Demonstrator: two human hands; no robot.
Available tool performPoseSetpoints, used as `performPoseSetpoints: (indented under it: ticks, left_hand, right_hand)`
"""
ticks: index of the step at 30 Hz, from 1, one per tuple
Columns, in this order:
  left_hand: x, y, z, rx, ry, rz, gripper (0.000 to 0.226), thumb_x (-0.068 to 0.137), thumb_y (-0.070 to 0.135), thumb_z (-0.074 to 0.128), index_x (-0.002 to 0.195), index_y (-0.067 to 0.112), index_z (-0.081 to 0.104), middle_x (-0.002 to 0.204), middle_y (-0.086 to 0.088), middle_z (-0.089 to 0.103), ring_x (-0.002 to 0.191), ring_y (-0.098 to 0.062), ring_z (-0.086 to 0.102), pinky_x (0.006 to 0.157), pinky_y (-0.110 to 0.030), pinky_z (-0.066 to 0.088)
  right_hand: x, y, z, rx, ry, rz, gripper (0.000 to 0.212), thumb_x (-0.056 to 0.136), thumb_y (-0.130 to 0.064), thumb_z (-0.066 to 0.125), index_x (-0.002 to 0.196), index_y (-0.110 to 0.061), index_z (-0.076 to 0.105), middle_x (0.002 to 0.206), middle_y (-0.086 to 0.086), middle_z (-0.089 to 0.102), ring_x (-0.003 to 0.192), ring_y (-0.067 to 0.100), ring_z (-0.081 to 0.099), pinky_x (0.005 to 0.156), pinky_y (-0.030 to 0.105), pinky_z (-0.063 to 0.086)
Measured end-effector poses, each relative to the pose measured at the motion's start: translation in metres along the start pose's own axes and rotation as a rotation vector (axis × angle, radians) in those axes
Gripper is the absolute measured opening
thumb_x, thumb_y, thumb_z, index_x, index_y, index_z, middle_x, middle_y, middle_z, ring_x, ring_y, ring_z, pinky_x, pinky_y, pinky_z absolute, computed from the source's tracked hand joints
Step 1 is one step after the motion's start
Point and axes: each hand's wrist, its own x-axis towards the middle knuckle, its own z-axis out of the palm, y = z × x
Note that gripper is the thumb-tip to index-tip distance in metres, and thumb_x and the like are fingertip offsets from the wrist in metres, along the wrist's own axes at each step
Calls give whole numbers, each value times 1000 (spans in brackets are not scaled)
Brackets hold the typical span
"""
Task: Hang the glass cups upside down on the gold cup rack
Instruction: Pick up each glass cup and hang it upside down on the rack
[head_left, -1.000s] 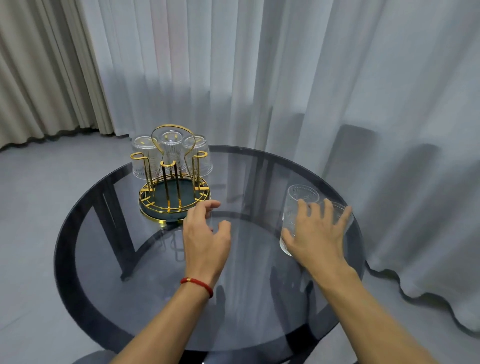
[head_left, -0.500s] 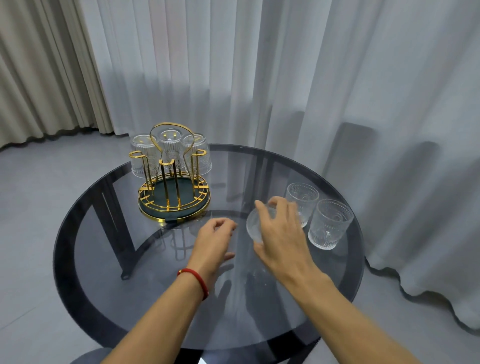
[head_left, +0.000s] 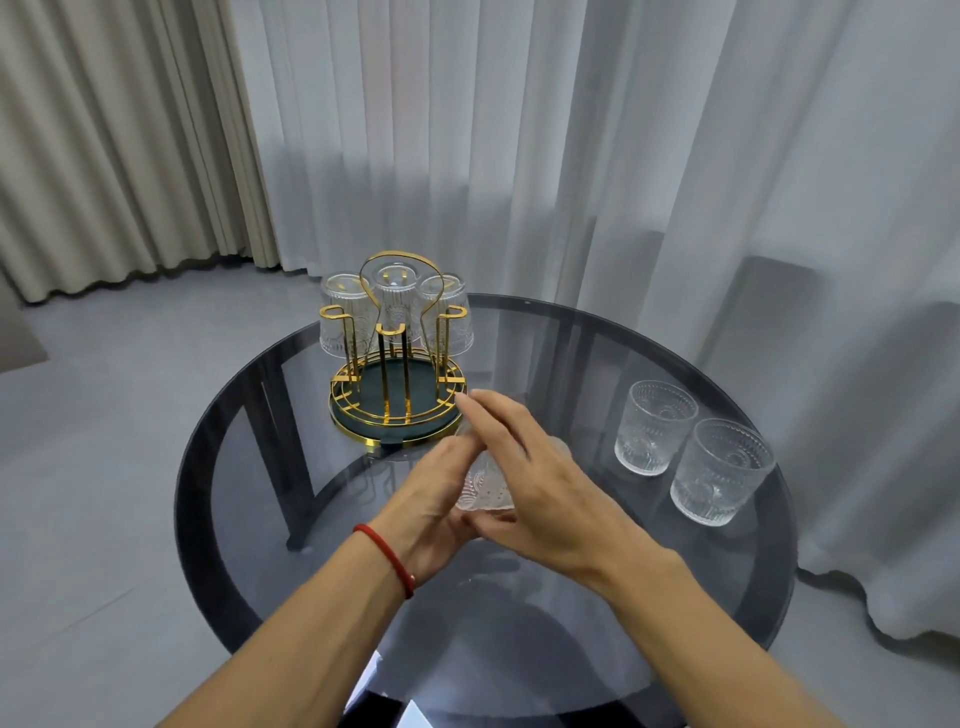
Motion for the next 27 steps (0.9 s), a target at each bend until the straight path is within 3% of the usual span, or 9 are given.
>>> performPoseSetpoints:
  ticks: [4, 7, 9, 13, 16, 19, 23, 25, 27]
  left_hand:
    - [4, 11, -17, -53, 134, 65, 59, 75, 34, 78, 125, 8, 63, 137, -22, 57, 125, -38, 57, 89, -60, 56]
    - [4, 18, -32, -111, 91, 95, 52, 83, 30, 70, 127, 4, 60, 130, -27, 62, 115, -42, 63, 76, -46, 62]
    - [5, 18, -44, -102, 72, 113, 47, 88, 30, 64, 126, 4, 60, 129, -27, 62, 115, -43, 63, 75, -44, 60]
    - [6, 21, -69, 1, 51, 149, 47, 92, 47, 53, 122, 11, 61, 119, -20, 70, 108, -40, 67, 74, -44, 60]
    - [13, 17, -85, 431, 422, 247, 62, 91, 70, 28, 110, 21, 61, 104, -11, 70, 91, -26, 68, 73, -46, 59]
    - [21, 8, -111, 1003, 626, 431, 52, 95, 63, 21, 108, 25, 55, 111, -12, 62, 95, -22, 55, 74, -42, 46]
    - [32, -5, -127, 1291, 615, 335, 68, 93, 70, 19, 148, 34, 32, 156, -9, 29, 142, -27, 27, 103, -56, 40]
    - [36, -12, -127, 1459, 542, 340, 71, 92, 70, 17, 153, 35, 24, 165, -5, 12, 151, -23, 9, 116, -59, 25]
    - [40, -18, -130, 1539, 482, 292, 68, 94, 67, 20, 155, 36, 17, 167, -2, 2, 152, -20, -1, 121, -57, 11]
  right_hand:
    - [5, 4, 9, 177, 200, 250, 75, 93, -49, 57, 160, -27, 29, 164, -1, 32, 154, 14, 23, 125, 41, 26]
    - [8, 6, 13, 476, 120, 529, 52, 100, -64, 41, 151, -55, 32, 141, -6, 60, 126, 9, 56, 113, 45, 44]
    - [13, 1, 17, 647, 78, 612, 51, 95, -70, 47, 144, -64, 34, 128, -1, 68, 106, 13, 69, 99, 47, 56]
    - [24, -6, 25, 946, 124, 723, 63, 79, -61, 77, 136, -50, 54, 132, 6, 64, 114, 21, 70, 90, 42, 62]
    - [32, -13, 23, 705, 234, 688, 63, 76, -56, 82, 133, -46, 57, 128, -9, 64, 116, 15, 65, 96, 40, 58]
    - [50, -22, 15, 523, 351, 595, 67, 77, -48, 84, 137, -41, 55, 131, -12, 59, 117, 14, 63, 100, 43, 56]
    - [96, -41, -2, 484, 443, 438, 67, 78, -49, 82, 139, -39, 56, 130, -12, 59, 119, 6, 60, 99, 34, 54]
    - [132, -49, -10, 416, 428, 378, 69, 79, -51, 80, 142, -39, 54, 130, -10, 58, 117, 1, 57, 94, 18, 45]
    - [168, -53, -14, 325, 334, 346, 73, 81, -49, 79, 147, -36, 51, 134, -2, 57, 120, 8, 55, 92, 16, 37]
